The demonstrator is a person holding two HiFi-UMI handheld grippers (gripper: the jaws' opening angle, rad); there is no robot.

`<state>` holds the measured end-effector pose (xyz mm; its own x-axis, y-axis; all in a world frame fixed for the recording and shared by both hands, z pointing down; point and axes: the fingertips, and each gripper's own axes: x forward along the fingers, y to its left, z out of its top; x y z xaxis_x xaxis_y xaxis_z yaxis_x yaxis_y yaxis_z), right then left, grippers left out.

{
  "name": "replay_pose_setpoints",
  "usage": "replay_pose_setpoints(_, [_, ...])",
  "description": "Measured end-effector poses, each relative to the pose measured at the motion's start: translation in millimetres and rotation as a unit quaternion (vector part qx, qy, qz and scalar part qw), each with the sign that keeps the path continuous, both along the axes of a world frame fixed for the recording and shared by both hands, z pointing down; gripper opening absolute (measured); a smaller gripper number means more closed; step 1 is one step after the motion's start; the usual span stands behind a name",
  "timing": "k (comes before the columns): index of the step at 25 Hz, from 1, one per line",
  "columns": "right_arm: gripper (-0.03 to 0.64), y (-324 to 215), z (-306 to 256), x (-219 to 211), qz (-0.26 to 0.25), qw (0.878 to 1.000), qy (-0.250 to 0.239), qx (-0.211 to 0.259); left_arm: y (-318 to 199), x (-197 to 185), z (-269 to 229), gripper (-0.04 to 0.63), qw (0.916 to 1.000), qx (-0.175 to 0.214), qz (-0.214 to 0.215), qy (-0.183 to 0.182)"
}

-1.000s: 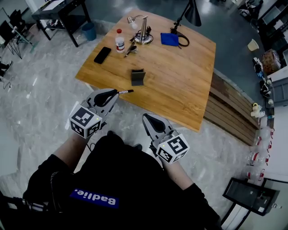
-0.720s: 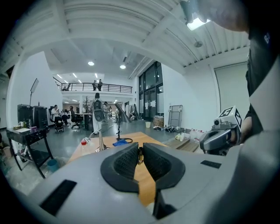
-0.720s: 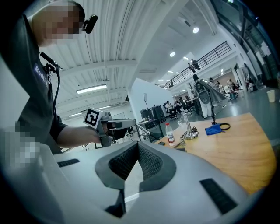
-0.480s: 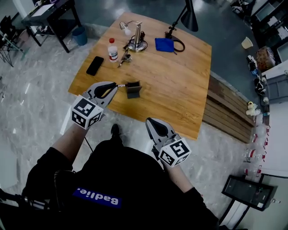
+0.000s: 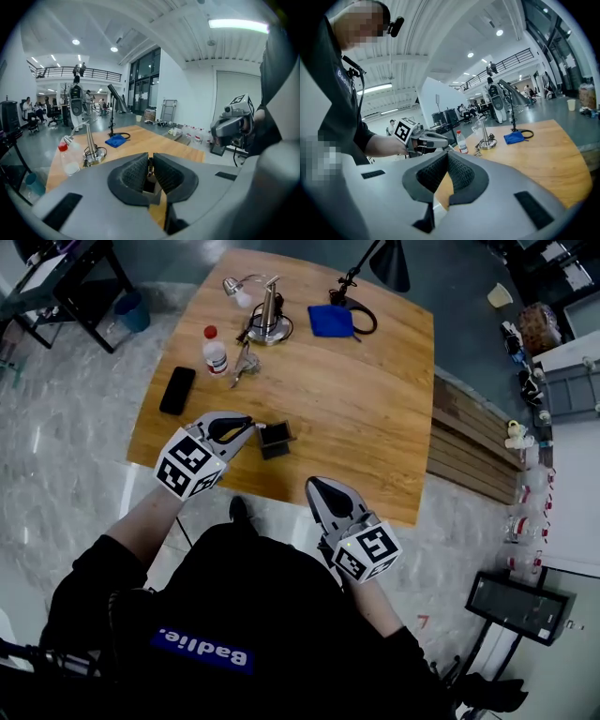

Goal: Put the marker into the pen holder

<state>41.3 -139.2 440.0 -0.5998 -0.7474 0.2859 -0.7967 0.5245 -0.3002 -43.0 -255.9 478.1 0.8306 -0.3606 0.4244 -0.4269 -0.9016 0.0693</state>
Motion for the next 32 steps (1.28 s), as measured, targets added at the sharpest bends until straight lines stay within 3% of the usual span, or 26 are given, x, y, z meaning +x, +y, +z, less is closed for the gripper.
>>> replay_pose_setpoints(4, [0.006,-15.4,3.1,-2.9,0.029,1.000,0.003,-0.005,-5.6,12.8,27.3,0.043,0.9982,-0.022,0.052,-0.021])
replay_pose_setpoints(12, [0.006,-27.0,11.1,-2.1,0.042,0.999,0.005,-0.016,-4.4,35.6,73.1,0.043,0.9891,-0.016,0.117,-0.087])
replay_pose_setpoints(18, [0.006,-30.7,20.3,16.6,0.039,0.999,-0.001,-0.023,-8.6,43.3,105.2,0.043,0.9841,-0.040,0.117,-0.127])
replay_pose_setpoints(32, [0.006,-43.3,27.4,46.6,0.011,0.999,-0.004,-0.033,-19.3,58.1,135.5,0.043,0.9810,-0.086,0.095,-0.145])
